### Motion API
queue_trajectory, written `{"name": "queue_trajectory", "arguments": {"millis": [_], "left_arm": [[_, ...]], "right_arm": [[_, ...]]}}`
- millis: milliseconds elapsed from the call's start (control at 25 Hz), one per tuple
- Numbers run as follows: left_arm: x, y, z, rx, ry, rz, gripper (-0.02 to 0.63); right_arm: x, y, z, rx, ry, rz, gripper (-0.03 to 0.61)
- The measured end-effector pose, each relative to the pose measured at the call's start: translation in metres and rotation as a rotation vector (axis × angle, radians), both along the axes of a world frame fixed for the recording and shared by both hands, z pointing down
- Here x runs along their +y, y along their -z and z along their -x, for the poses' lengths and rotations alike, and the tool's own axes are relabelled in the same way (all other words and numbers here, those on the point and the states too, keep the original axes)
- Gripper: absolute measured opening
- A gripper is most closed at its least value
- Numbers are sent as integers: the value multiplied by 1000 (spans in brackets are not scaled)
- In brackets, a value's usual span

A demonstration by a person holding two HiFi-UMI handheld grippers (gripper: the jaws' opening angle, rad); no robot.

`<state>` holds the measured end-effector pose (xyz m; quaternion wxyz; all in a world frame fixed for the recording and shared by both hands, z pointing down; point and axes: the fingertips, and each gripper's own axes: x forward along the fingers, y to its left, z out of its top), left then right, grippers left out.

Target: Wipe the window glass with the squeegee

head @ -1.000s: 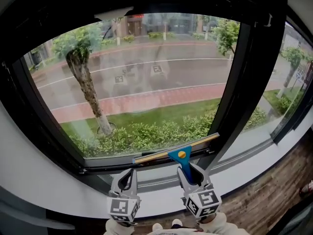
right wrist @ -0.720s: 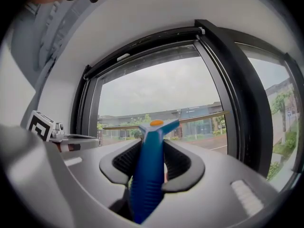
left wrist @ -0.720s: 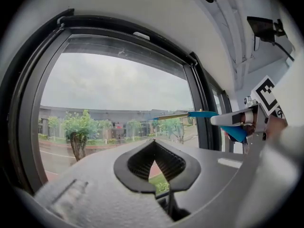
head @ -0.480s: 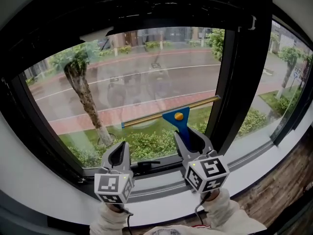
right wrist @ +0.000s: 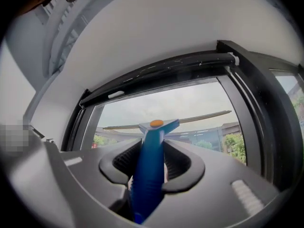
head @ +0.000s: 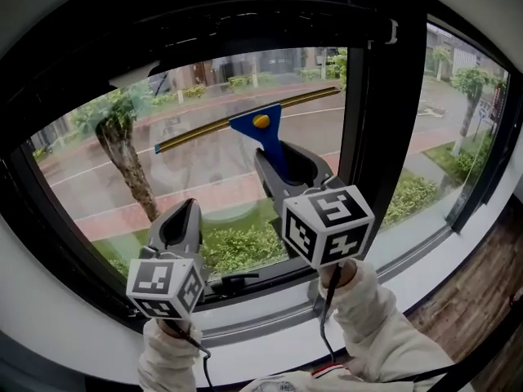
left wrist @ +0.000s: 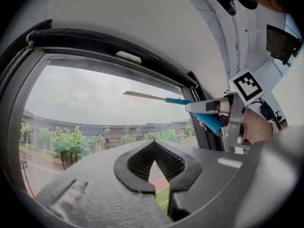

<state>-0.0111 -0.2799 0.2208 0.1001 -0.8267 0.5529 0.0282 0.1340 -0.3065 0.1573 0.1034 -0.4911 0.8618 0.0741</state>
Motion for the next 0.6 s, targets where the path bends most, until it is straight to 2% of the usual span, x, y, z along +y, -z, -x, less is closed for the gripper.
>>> {"name": "queue_trajectory", "arguments": {"millis": [320, 600], "left_arm": [[0, 26, -6, -18, -6, -42, 0], [-3, 43, -19, -53, -17, -56, 0]], "right_arm": [[-21, 68, -26, -50, -61, -65, 146], [-28, 90, -29, -60, -68, -81, 146]]}}
